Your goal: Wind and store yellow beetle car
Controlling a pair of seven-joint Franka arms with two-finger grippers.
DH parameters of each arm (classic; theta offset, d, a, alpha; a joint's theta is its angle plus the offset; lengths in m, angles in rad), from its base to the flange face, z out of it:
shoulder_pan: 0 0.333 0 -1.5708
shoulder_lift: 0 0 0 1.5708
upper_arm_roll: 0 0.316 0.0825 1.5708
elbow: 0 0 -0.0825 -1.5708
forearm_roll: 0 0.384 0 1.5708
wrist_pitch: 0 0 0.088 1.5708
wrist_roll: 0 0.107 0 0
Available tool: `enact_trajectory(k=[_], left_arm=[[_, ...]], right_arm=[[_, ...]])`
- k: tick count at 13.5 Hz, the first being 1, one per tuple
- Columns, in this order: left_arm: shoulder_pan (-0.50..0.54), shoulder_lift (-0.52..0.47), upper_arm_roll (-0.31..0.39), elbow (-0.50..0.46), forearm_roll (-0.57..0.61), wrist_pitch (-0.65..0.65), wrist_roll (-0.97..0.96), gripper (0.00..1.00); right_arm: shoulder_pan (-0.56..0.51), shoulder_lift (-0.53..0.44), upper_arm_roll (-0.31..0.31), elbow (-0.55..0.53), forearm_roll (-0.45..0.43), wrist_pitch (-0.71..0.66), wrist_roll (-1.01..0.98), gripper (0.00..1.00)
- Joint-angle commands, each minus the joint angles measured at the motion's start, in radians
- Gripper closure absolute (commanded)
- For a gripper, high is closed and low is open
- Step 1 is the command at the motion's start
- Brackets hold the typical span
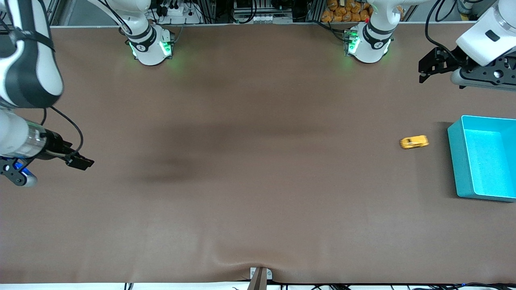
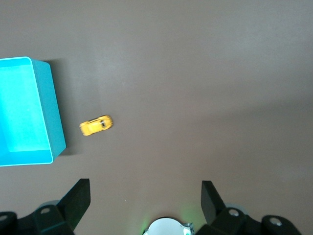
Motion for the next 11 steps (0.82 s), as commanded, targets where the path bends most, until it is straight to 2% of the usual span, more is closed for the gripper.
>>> enact_trajectory(k=[1, 6, 8, 11], left_arm=[[0.013, 0.003, -0.002, 0.001, 0.026, -0.005, 0.009, 0.00], [0.101, 0.049, -0.002, -0.013, 0.055, -0.012, -0.022, 0.00], [0.139, 0.070, -0.005, -0.028, 0.089, -0.023, -0.182, 0.00], [0.205, 0.067, -0.007, -0.127, 0.089, 0.004, -0.223, 0.00]], right_arm=[[-0.006, 0.002, 0.008, 0.061, 0.032, -0.058, -0.106, 0.00], [0.008, -0.004, 0.015, 0.067, 0.029, -0.083, -0.325, 0.00], [0.006, -0.030, 0.018, 0.067, 0.032, -0.084, -0.369, 0.00], [0.019, -0.079, 0.040, 0.067, 0.040, -0.090, -0.396, 0.00]])
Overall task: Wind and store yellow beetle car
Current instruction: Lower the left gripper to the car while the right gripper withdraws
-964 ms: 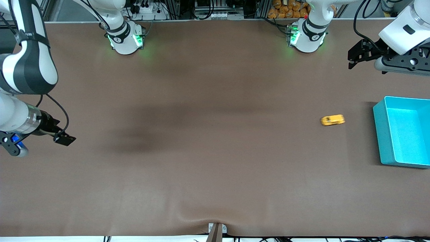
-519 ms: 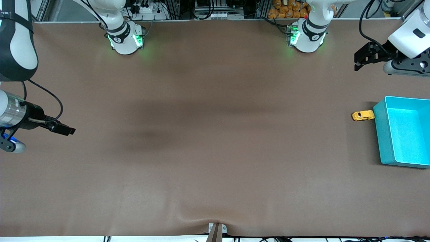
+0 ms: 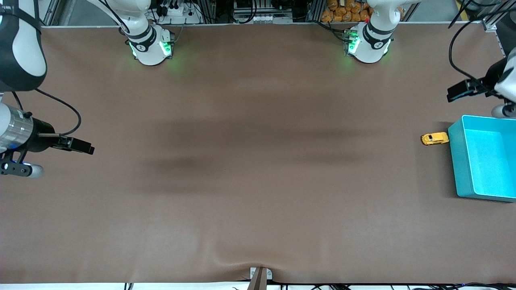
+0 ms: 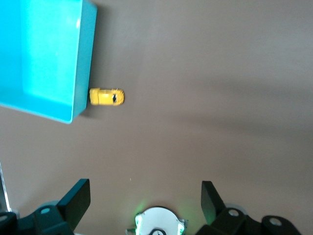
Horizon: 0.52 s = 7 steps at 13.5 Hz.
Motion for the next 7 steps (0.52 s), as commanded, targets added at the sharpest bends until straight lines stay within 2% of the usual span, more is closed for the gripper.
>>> enact_trajectory(k=[1, 5, 7], left_arm=[[0.062, -0.027, -0.015, -0.102, 0.016, 0.045, -0.041, 0.00], [0.112, -0.097, -0.016, -0.338, 0.013, 0.215, -0.096, 0.00], [0.161, -0.125, -0.016, -0.444, -0.023, 0.318, -0.101, 0.00]], right_arm=[[0.001, -0.079, 0.029, -0.005, 0.016, -0.022, -0.047, 0.00], [-0.017, -0.202, 0.020, -0.015, 0.070, -0.101, -0.096, 0.00], [0.004, -0.240, -0.018, -0.014, 0.073, -0.132, -0.099, 0.00]])
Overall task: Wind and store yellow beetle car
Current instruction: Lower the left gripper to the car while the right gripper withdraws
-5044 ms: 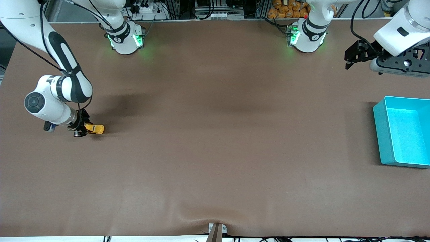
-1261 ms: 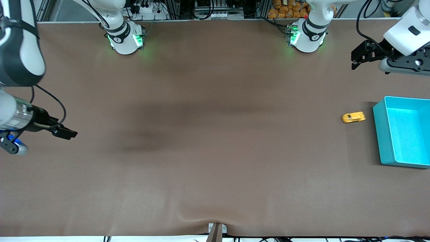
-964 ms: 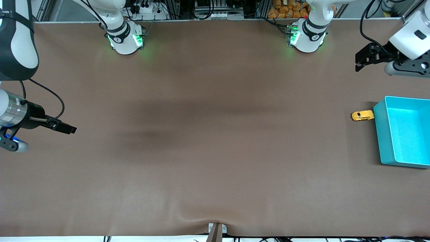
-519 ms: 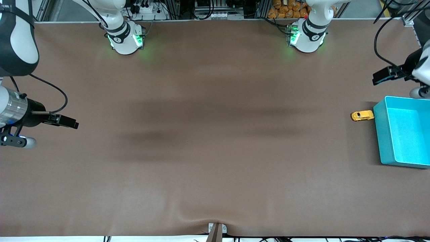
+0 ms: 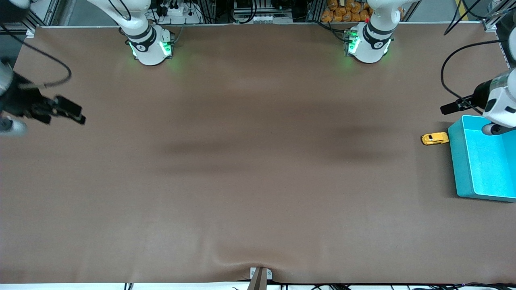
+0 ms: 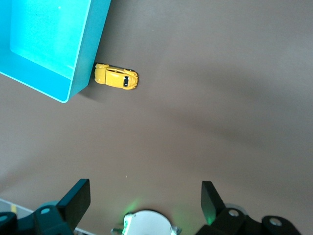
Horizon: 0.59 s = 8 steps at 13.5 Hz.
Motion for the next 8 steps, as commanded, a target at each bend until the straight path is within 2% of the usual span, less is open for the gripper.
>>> enact_trajectory(k=[1, 2, 3, 4, 6, 8], left_arm=[[0.099, -0.088, -0.014, -0.176, -0.040, 0.140, -0.012, 0.00], [0.139, -0.087, -0.014, -0.211, -0.067, 0.192, -0.012, 0.00], [0.179, -0.085, -0.014, -0.245, -0.097, 0.252, -0.012, 0.00], [0.219, -0.078, -0.014, -0.277, -0.124, 0.318, -0.012, 0.00], [0.267, -0.047, -0.014, -0.315, -0.143, 0.421, -0.017, 0.00], [0.288, 0.002, -0.014, -0.319, -0.143, 0.482, -0.112, 0.00]], right_arm=[[0.075, -0.068, -0.110, -0.020, 0.031, -0.023, -0.041, 0.00], [0.171, -0.085, -0.221, -0.022, 0.031, -0.026, -0.059, 0.00], [0.245, -0.088, -0.304, -0.022, 0.033, -0.024, -0.068, 0.00], [0.265, -0.089, -0.329, -0.022, 0.033, -0.024, -0.085, 0.00], [0.261, -0.099, -0.334, -0.025, 0.041, -0.027, -0.140, 0.00], [0.261, -0.137, -0.334, -0.069, 0.041, -0.029, -0.139, 0.00]])
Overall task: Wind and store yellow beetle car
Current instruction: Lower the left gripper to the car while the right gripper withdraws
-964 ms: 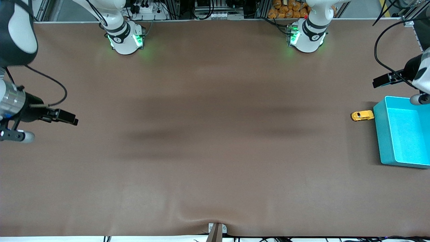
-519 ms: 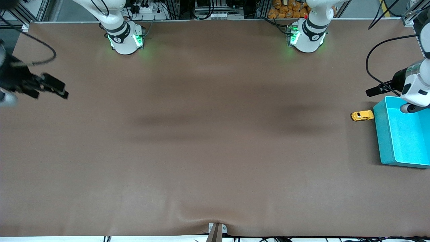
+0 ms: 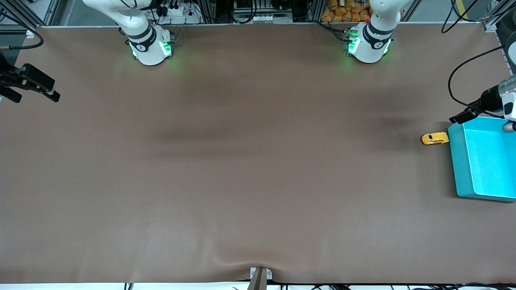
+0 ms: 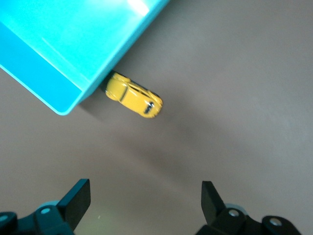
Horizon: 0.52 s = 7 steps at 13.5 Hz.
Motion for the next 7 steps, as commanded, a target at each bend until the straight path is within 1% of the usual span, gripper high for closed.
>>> enact_trajectory(k=[1, 3, 7], left_arm=[[0.016, 0.049, -0.016, -0.014, -0.015, 0.087, -0.148, 0.00], [0.016, 0.104, -0.017, -0.014, -0.015, 0.141, -0.300, 0.00], [0.029, 0.182, -0.016, -0.017, -0.015, 0.223, -0.487, 0.00]], right_arm=[[0.014, -0.069, -0.020, -0.077, 0.022, 0.005, -0.020, 0.00], [0.002, -0.070, -0.018, -0.080, 0.022, -0.001, -0.021, 0.00], [-0.002, -0.070, -0.017, -0.080, 0.010, -0.024, -0.012, 0.00]])
